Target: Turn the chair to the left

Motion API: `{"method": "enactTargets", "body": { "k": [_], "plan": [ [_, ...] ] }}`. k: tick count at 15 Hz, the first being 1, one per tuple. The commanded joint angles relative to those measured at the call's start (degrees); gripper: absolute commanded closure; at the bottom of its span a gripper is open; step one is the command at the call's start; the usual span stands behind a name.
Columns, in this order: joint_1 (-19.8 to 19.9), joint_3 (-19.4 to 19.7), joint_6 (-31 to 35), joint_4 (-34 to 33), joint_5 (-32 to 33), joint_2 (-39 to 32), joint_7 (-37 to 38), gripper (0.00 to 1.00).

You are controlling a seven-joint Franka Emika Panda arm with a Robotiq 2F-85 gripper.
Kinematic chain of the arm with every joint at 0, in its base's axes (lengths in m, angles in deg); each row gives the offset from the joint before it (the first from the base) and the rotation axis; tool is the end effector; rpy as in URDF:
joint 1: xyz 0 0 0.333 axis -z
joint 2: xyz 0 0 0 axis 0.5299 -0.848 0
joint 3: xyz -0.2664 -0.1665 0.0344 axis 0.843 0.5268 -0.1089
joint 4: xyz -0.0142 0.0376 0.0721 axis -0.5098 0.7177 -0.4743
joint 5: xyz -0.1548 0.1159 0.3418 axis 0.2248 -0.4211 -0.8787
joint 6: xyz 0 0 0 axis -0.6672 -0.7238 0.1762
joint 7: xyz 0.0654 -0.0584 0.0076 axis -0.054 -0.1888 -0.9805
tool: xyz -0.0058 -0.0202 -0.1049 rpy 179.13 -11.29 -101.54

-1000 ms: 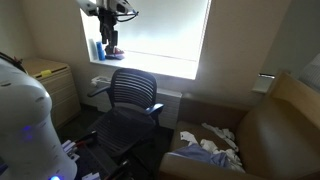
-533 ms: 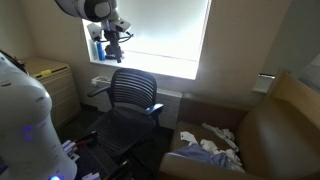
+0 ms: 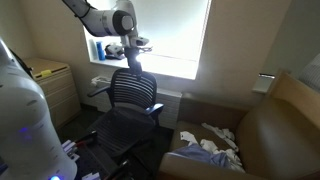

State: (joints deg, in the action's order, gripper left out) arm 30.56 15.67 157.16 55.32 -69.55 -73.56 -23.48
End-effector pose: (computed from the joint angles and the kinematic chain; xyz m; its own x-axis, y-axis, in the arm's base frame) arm 0.4489 0.1127 0.3634 0.9451 -0.3074 0.1107 -0.3143 -0.9479 0.0514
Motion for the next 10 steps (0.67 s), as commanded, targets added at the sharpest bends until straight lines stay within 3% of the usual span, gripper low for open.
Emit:
{"method": "enactTargets", "body": {
  "k": [1, 4, 5, 6, 10],
  "plan": [
    [-0.86, 1.55, -0.65, -0.13, 0.11, -0.01, -0.8, 0.0],
    [-1.59, 1.53, 1.27, 1.07, -0.61, 1.02, -0.87, 0.0],
    [-2.2, 1.5, 0.52, 0.92, -0.25, -0.21, -3.98, 0.0],
    [-3.18, 2.47, 0.06, -0.36, -3.83, -3.79, -10.0, 0.0],
    [-3.86, 3.31, -0.33, -4.11, -6.08, -14.04, -20.71, 0.0]
  ]
}}
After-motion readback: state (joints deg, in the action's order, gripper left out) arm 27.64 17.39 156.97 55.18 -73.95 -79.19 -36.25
